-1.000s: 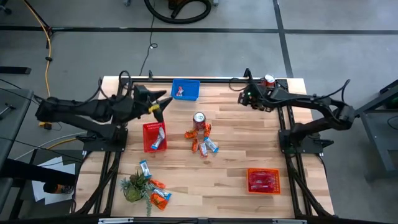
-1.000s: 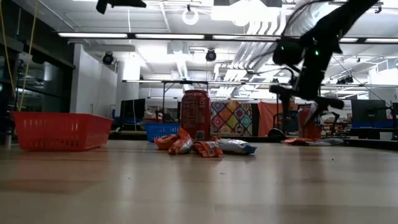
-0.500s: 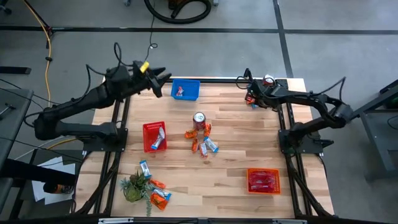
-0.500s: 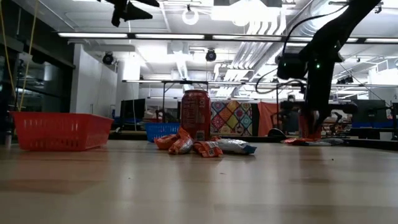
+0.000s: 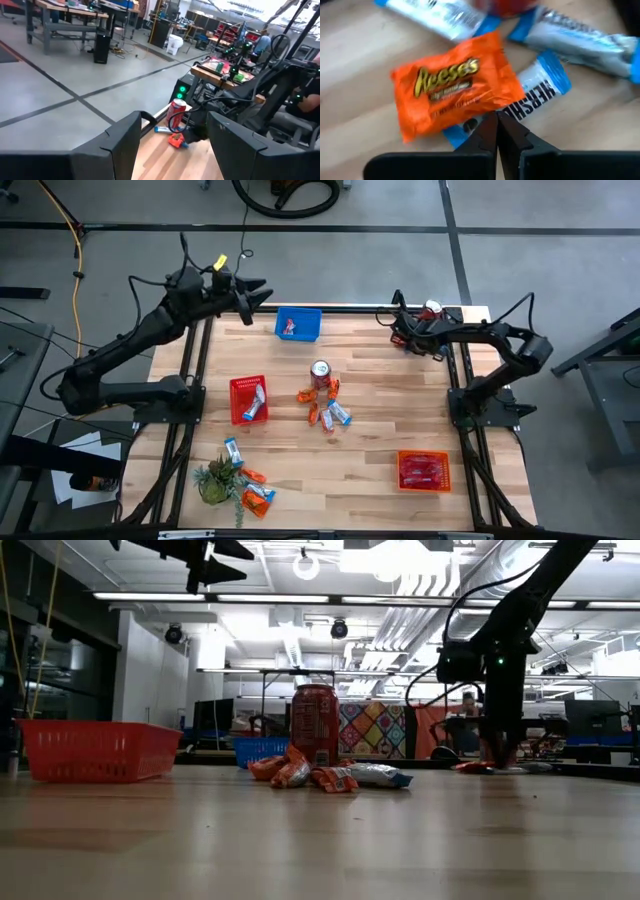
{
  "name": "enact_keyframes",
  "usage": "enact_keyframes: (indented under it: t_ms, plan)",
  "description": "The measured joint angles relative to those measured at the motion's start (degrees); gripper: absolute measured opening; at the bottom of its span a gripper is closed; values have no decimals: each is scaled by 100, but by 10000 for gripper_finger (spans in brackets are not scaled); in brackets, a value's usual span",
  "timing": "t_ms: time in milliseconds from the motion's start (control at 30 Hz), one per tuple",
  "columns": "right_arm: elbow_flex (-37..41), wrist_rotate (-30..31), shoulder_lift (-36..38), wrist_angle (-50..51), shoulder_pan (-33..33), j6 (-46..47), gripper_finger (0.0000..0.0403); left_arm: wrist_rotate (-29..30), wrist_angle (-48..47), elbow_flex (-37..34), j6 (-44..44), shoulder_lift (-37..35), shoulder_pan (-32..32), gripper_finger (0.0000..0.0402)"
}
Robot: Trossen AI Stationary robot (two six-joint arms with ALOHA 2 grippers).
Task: Sort candy
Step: Put the white chocolate into the red bin
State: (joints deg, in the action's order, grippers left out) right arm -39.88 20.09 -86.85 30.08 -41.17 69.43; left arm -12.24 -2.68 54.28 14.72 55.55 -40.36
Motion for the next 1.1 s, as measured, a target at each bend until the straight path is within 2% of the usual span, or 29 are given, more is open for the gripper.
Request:
enact_keyframes:
  t_ms: [100, 200, 333, 467, 600, 767, 900, 1000, 1100]
  plan:
    - [-4, -433, 4, -64, 21, -597, 1, -14, 4, 0, 0, -4, -117, 212]
    - [-13, -714, 15, 7, 304, -966, 1, -14, 2, 0, 0, -2, -206, 212]
    - [-15, -972, 17, -15, 943, -1024, 0, -14, 3, 0, 2, -2, -292, 212]
    - [-23, -1597, 22, 71, 1770, -1554, 0, -14, 2, 0, 2, -2, -335, 212]
    - [-51, -2142, 27, 619, 2524, -1918, 0, -12, 2, 0, 4, -2, -339, 212]
    - [-424, -2204, 301, 1820, 3007, -1553, 0, -8, 0, 0, 120, -2, -339, 212]
    - [-851, -2080, 744, 2029, 3099, -860, 0, -5, -2, 0, 116, -2, -339, 212]
    - [-899, -2077, 939, 2161, 3051, -141, 3, -5, -2, 0, 118, -2, -339, 212]
    - [-740, -2080, 1014, 2374, 3032, 522, 22, -5, -4, 0, 117, -2, -339, 212]
